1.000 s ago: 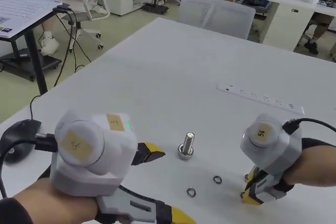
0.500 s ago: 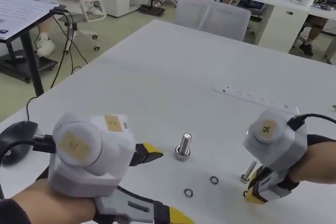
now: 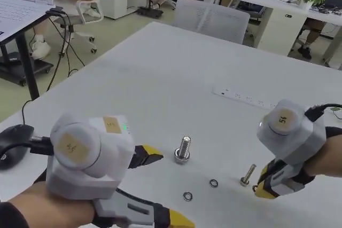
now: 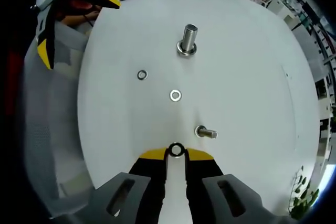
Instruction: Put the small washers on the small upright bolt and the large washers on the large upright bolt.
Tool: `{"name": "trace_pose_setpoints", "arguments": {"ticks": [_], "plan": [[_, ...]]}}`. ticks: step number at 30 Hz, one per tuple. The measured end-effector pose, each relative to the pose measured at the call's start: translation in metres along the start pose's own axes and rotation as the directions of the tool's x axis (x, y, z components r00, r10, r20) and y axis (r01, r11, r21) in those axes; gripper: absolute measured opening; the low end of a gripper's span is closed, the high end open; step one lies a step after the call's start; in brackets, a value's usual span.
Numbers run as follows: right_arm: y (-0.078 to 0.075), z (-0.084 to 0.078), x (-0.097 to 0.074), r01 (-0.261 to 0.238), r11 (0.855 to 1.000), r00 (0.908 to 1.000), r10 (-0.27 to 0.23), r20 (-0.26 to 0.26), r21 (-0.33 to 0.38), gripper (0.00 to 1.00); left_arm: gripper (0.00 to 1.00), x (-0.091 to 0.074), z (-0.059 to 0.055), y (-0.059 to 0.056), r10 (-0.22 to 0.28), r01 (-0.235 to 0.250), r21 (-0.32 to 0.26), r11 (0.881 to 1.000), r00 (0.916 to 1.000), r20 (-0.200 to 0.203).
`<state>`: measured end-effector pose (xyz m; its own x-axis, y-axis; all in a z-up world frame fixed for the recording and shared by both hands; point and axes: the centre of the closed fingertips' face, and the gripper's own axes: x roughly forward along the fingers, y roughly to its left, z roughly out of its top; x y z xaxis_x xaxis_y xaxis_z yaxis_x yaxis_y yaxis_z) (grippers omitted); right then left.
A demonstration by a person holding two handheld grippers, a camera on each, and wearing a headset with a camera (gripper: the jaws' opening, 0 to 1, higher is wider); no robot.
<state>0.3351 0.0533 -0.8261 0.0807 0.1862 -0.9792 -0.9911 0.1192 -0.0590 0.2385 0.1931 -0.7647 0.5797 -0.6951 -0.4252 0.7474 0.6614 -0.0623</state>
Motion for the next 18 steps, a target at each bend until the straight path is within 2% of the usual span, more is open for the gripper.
{"name": "trace_pose_setpoints", "arguments": {"ticks": [18], "plan": [[-0.013,0.003,-0.028,0.053,0.998,0.9986,-0.053,0.009,-0.015,0.14,0.73,-0.001,0.001,0.001,0.000,0.000,-0.001,1.000,1.0000,0.009]]}}
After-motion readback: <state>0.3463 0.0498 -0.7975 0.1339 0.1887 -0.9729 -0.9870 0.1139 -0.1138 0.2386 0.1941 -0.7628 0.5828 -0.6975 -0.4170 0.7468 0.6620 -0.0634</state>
